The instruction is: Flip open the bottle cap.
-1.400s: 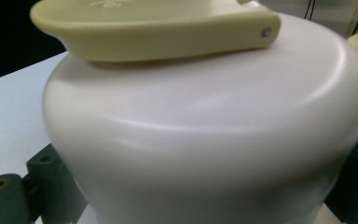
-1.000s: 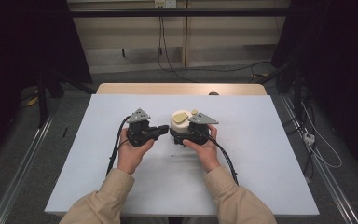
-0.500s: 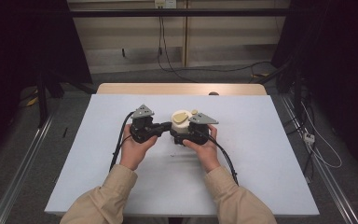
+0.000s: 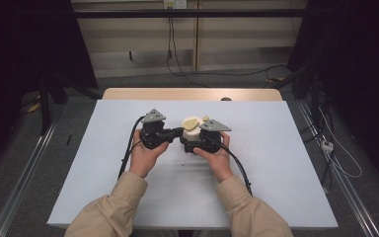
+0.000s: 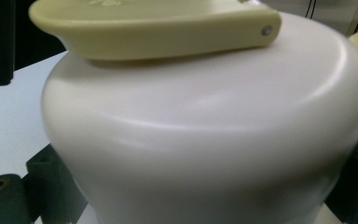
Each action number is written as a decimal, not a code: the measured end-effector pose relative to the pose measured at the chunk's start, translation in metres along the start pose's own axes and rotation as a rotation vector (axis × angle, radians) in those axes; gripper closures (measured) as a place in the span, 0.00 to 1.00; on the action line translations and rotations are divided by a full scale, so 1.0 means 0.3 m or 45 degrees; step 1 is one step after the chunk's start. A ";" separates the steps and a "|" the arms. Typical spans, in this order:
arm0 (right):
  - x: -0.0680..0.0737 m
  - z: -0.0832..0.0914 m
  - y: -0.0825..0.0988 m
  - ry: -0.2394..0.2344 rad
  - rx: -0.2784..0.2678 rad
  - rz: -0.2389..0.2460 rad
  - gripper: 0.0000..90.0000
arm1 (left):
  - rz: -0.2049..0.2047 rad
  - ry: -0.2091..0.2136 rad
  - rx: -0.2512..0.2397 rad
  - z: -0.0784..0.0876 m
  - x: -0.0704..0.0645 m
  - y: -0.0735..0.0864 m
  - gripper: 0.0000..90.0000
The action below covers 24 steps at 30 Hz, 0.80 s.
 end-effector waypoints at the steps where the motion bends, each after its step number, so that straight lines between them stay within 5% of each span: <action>1: 0.000 0.000 0.000 0.001 0.001 0.000 0.06 | 0.002 -0.003 -0.003 0.001 0.001 -0.001 1.00; 24: 0.001 0.000 0.000 0.002 0.001 0.002 0.06 | -0.020 -0.029 0.031 -0.015 0.013 0.005 1.00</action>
Point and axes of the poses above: each handheld gripper's, and its own axes: z roughly backward along the jaws, y roughly out of its underside, x roughly to its left, the point moved 1 cm from there along -z, roughly forward along the jaws, and after that the axes turned 15 degrees about -x, right-handed, at the moved point
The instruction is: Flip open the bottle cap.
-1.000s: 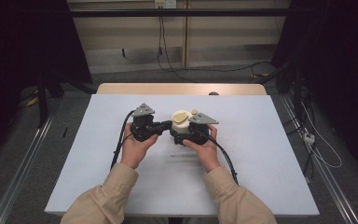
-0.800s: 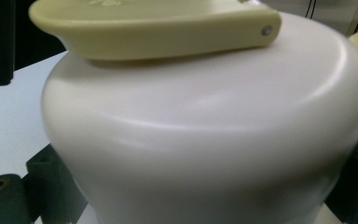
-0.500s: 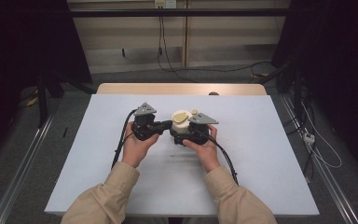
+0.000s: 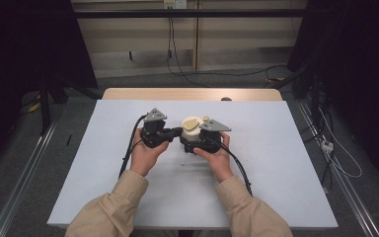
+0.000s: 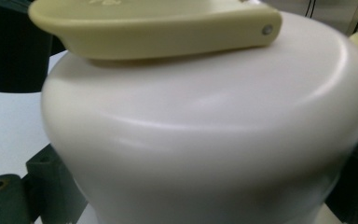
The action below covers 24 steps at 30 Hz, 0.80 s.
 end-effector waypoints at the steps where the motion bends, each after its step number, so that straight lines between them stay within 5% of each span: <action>1: 0.000 0.000 0.000 0.000 0.000 -0.001 0.06 | -0.001 -0.002 0.000 0.000 0.000 0.001 1.00; 24: 0.000 0.000 0.000 0.000 0.000 0.002 0.06 | -0.006 -0.003 0.010 -0.010 -0.001 0.004 1.00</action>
Point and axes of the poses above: each handheld gripper's, and its own axes: z roughly backward along the jaws, y roughly out of its underside, x roughly to its left, the point moved 1 cm from there along -z, roughly forward along the jaws, and after that the axes turned 15 degrees about -x, right-handed, at the moved point
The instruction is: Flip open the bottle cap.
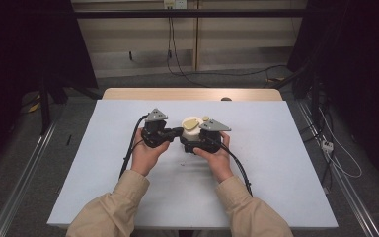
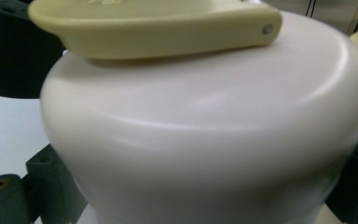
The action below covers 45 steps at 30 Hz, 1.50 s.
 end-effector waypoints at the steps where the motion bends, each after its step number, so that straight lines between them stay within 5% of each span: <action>1: 0.000 0.000 0.000 0.000 0.000 0.000 0.06 | -0.001 -0.002 0.003 -0.001 0.000 0.000 1.00; 45: -0.001 -0.001 0.001 -0.003 0.002 0.003 0.06 | -0.013 0.018 0.003 -0.013 -0.010 -0.041 1.00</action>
Point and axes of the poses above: each handheld gripper's, and its own axes: z roughly backward along the jaws, y roughly out of its underside, x roughly to its left, the point moved 1 cm from there along -z, roughly forward along the jaws, and after that the axes turned 15 degrees about -x, right-handed, at the moved point
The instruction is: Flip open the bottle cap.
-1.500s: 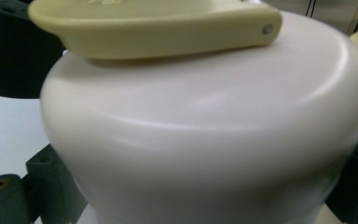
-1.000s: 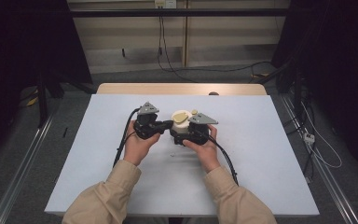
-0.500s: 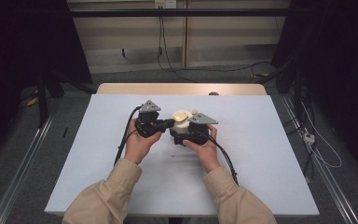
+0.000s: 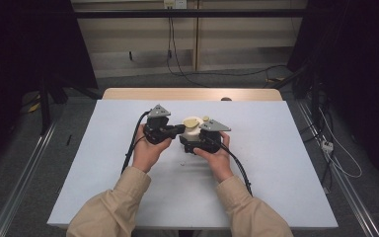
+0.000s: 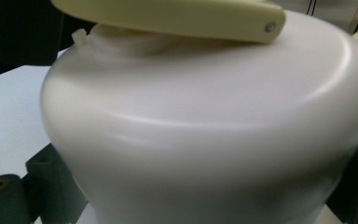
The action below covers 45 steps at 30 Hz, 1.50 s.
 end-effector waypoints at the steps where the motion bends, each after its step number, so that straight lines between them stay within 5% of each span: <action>1: 0.000 0.000 0.000 0.000 0.000 0.000 0.06 | 0.003 -0.002 0.002 0.000 0.001 0.000 1.00; 35: 0.000 0.000 0.000 0.001 0.000 -0.003 0.06 | 0.023 0.006 -0.069 -0.015 -0.009 -0.046 1.00; 45: 0.001 0.000 0.000 0.003 0.000 -0.002 0.06 | 0.015 0.017 -0.042 -0.050 -0.024 -0.032 1.00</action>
Point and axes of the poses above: each handheld gripper's, and its own axes: z roughly backward along the jaws, y roughly out of its underside, x roughly to its left, the point moved 1 cm from there along -z, roughly forward along the jaws, and after that the axes turned 15 degrees about -x, right-handed, at the moved point
